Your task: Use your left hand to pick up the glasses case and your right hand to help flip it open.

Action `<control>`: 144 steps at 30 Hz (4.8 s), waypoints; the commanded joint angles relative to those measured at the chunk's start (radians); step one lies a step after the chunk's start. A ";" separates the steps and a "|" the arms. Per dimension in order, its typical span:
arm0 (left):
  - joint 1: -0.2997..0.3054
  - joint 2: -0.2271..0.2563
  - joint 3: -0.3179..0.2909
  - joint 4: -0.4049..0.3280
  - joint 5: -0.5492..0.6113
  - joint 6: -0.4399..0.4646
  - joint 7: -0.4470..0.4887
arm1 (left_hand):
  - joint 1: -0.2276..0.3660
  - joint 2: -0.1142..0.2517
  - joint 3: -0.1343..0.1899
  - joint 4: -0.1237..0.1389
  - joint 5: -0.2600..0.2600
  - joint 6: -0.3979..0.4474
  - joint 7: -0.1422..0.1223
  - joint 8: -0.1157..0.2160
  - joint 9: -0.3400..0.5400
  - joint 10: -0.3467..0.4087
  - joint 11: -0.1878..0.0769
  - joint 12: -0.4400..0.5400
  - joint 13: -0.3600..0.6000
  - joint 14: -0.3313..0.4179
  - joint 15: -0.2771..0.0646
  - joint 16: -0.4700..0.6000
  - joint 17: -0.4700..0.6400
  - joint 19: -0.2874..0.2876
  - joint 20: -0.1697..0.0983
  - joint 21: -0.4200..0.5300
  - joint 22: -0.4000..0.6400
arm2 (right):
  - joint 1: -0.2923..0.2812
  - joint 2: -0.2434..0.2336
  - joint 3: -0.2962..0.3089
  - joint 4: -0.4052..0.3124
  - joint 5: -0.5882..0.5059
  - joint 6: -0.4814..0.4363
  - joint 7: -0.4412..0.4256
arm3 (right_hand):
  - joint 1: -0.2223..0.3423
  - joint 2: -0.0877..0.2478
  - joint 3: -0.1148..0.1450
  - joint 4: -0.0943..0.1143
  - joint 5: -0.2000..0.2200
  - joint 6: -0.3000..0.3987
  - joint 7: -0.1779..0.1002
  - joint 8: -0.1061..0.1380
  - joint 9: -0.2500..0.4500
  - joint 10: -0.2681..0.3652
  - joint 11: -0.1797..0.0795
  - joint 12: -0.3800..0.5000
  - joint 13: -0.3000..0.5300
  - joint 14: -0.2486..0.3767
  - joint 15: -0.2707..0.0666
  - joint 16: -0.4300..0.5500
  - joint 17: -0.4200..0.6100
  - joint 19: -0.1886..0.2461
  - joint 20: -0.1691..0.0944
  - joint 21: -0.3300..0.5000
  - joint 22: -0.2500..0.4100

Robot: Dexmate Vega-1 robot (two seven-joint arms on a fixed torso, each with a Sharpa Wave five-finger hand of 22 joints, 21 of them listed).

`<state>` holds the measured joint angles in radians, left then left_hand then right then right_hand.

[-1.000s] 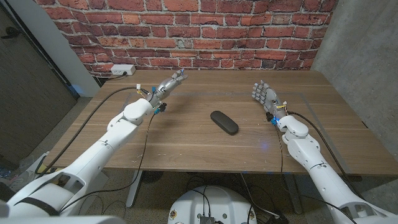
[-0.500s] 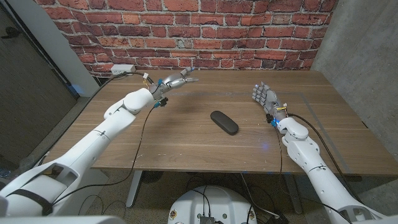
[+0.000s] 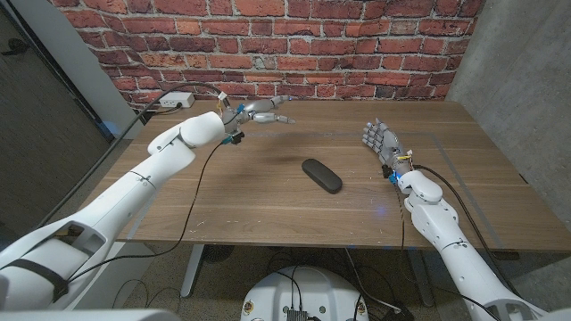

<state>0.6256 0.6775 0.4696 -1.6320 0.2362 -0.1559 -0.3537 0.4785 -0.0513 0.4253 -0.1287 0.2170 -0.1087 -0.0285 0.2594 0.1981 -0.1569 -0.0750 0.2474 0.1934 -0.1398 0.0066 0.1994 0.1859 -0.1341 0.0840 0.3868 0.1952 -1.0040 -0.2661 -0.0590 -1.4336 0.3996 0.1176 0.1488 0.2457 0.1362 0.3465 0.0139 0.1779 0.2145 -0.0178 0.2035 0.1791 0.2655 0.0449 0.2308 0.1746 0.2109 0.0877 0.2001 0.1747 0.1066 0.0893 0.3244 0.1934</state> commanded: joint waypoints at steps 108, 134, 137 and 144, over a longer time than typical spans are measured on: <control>-0.248 -0.076 0.456 -0.109 0.911 -0.221 -0.234 | 0.361 -0.039 -0.034 -0.012 0.078 0.095 -0.125 0.046 0.033 0.173 -0.122 0.047 0.034 0.001 -0.017 0.020 0.007 0.026 0.002 -0.041 0.000 | -0.086 0.040 0.087 0.024 0.024 0.143 0.050 | -0.032 -0.027 -0.009 0.018 0.002 0.033 0.007 -0.008 0.004 0.042 0.013 -0.005 0.006 0.008 0.004 -0.012 0.005 0.011 -0.022 -0.024 0.004; -0.289 -0.093 0.516 -0.015 0.918 -0.227 -0.124 | 0.383 0.003 -0.042 0.007 0.043 0.249 -0.169 0.108 0.028 0.298 -0.140 0.057 0.032 0.086 -0.061 0.035 0.007 0.070 -0.007 -0.038 0.001 | -0.080 0.037 0.087 0.037 0.017 0.140 0.042 | -0.034 -0.028 -0.009 0.018 0.003 0.034 0.007 -0.010 0.004 0.045 0.017 -0.008 0.006 0.008 0.003 -0.014 0.005 0.011 -0.021 -0.028 0.004; -0.289 -0.093 0.517 -0.007 0.909 -0.230 -0.102 | 0.381 0.014 -0.046 0.014 0.034 0.296 -0.174 0.125 0.025 0.337 -0.140 0.060 0.030 0.108 -0.085 0.038 0.007 0.079 -0.012 -0.038 0.001 | -0.076 0.036 0.087 0.044 0.018 0.140 0.043 | -0.035 -0.028 -0.009 0.018 0.003 0.034 0.007 -0.010 0.004 0.044 0.017 -0.009 0.006 0.008 0.003 -0.014 0.005 0.012 -0.021 -0.028 0.004; -0.288 -0.091 0.525 0.009 0.917 -0.232 -0.046 | 0.382 0.028 -0.053 0.020 0.020 0.368 -0.178 0.150 0.017 0.427 -0.142 0.071 0.030 0.182 -0.124 0.053 0.009 0.102 -0.019 -0.036 0.001 | -0.063 0.035 0.085 0.062 0.022 0.140 0.049 | -0.035 -0.028 -0.009 0.018 0.003 0.034 0.007 -0.010 0.004 0.046 0.019 -0.009 0.006 0.009 0.003 -0.013 0.005 0.012 -0.021 -0.029 0.004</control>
<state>0.3414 0.5870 0.9823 -1.6519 1.1554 -0.3799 -0.4767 0.8580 -0.0357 0.3715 -0.1101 0.2466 0.2216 -0.2029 0.3951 0.2181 0.2253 -0.2155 0.3046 0.2181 0.0092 -0.0322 0.2433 0.1921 -0.0444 0.0660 0.3479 0.1957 -1.0816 -0.2280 0.0272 -1.3924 0.4181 0.2611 0.1929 0.2180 0.1085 0.3394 0.0318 0.1779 0.2393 -0.0071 0.1955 0.1789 0.3060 0.0639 0.2237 0.1798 0.2126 0.0859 0.1885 0.1768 0.1117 0.0624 0.2983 0.1929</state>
